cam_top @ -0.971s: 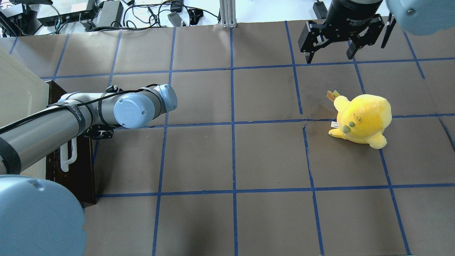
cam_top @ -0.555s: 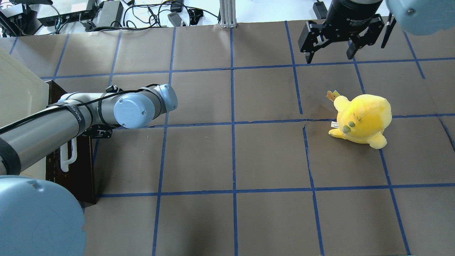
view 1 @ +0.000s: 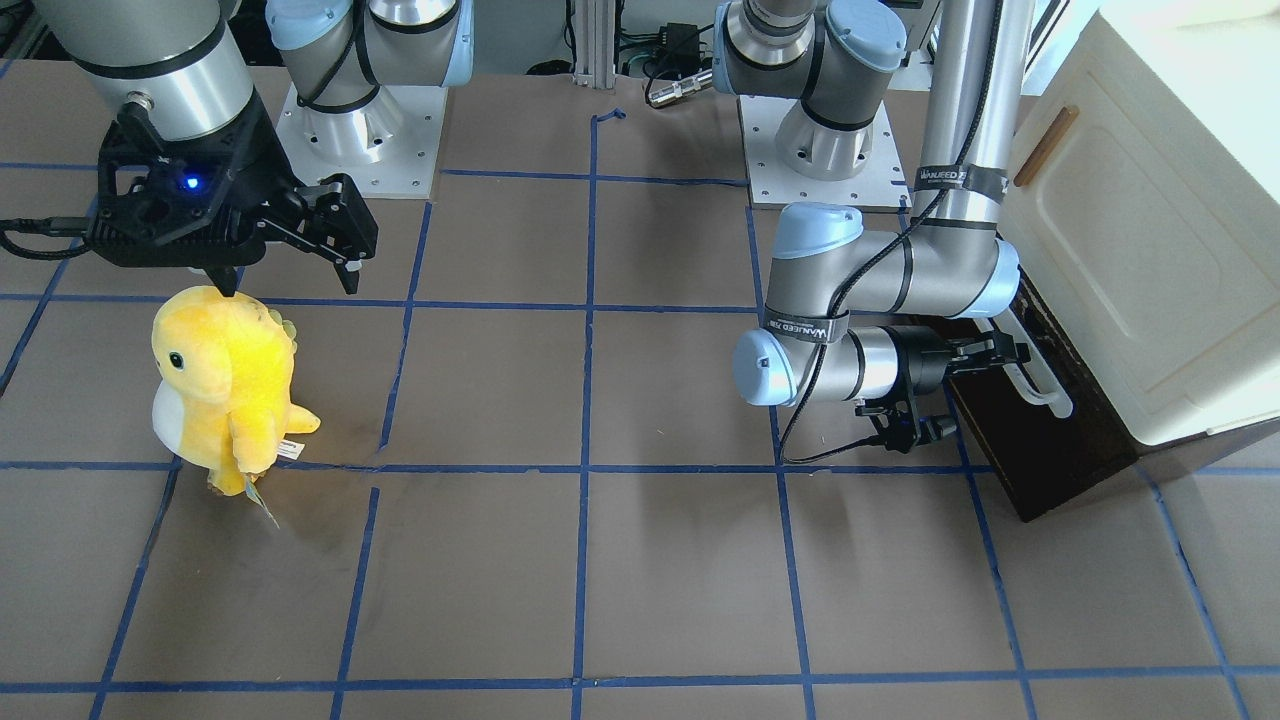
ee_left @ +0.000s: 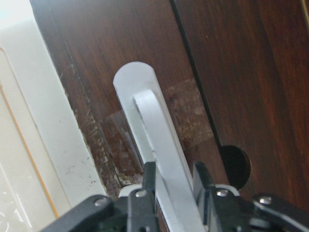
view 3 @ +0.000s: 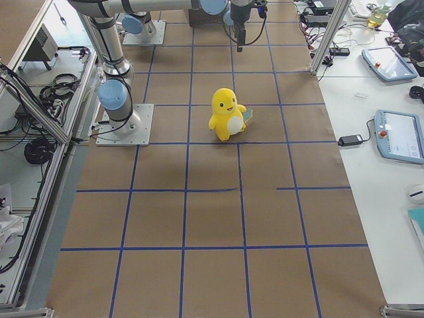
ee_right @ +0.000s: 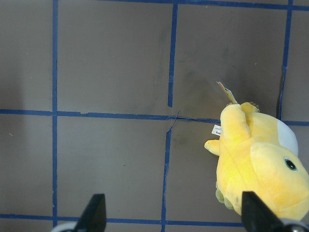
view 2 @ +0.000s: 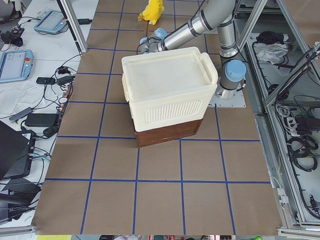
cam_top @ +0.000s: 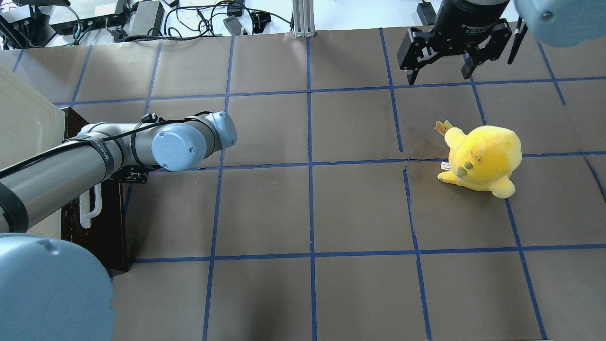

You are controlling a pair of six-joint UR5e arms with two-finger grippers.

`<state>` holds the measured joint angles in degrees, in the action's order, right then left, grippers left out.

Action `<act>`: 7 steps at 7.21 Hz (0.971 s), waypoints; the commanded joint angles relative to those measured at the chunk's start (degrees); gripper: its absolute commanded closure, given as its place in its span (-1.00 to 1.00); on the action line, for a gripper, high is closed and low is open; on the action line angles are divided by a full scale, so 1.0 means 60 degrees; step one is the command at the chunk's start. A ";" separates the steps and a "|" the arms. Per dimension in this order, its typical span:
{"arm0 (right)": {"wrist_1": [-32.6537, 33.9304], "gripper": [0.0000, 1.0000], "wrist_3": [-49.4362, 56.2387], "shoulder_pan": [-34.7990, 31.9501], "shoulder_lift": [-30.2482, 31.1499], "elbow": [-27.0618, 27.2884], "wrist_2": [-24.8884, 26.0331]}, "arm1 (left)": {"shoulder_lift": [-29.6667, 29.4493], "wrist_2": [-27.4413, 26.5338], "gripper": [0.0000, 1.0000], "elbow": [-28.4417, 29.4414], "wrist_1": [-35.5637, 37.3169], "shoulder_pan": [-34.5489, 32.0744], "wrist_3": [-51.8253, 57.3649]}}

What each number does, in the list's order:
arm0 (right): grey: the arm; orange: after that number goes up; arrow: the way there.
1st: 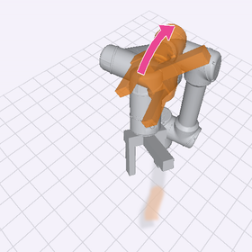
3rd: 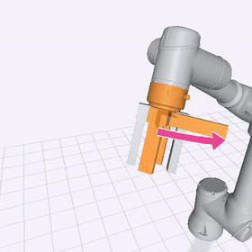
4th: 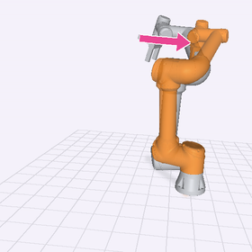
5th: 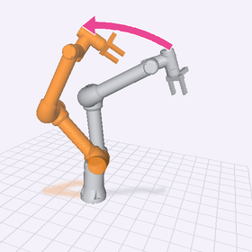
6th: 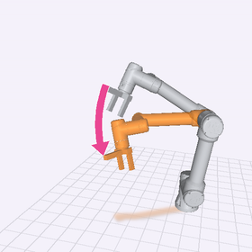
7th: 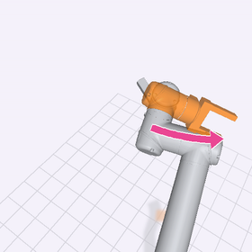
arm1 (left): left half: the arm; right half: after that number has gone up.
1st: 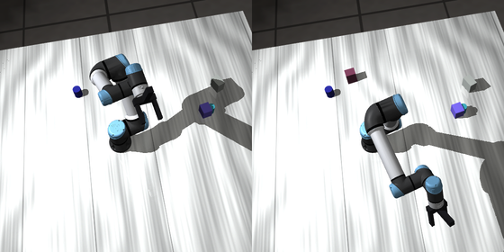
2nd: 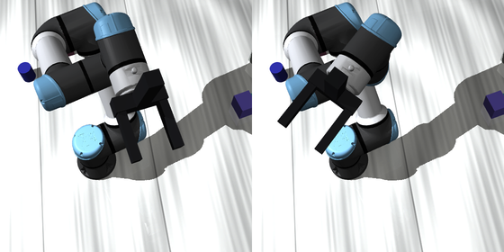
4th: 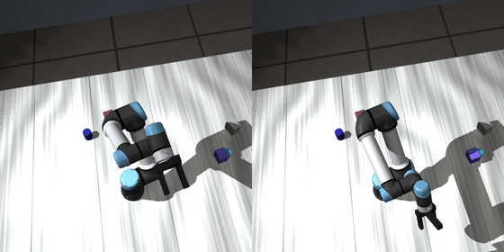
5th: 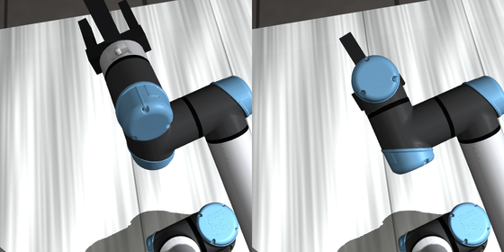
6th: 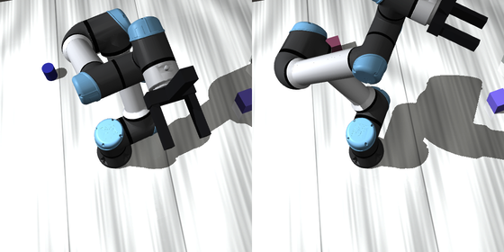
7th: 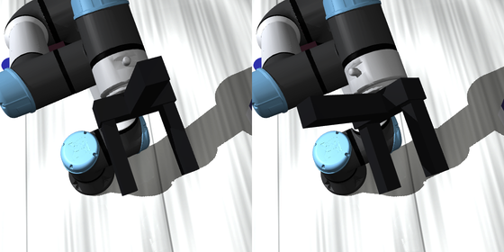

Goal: Pull drawer sideways
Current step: 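Hold the white handle firmly in the left gripper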

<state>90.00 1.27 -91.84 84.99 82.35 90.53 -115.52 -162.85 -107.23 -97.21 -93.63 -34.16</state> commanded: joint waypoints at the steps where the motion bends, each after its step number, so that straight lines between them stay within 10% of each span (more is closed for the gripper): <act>1: 0.0000 -1.00 -0.0006 0.0000 0.0000 0.0000 0.0000 | -0.0009 -0.0002 0.30 0.0000 0.0014 0.0005 0.0024; 7: 0.0000 -1.00 -0.0006 0.0000 0.0000 0.0000 0.0000 | -0.0126 -0.0002 0.54 0.0015 0.0102 -0.0010 0.0039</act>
<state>90.00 1.23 -91.85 84.99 82.35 90.53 -115.99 -162.80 -107.14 -96.63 -93.69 -33.94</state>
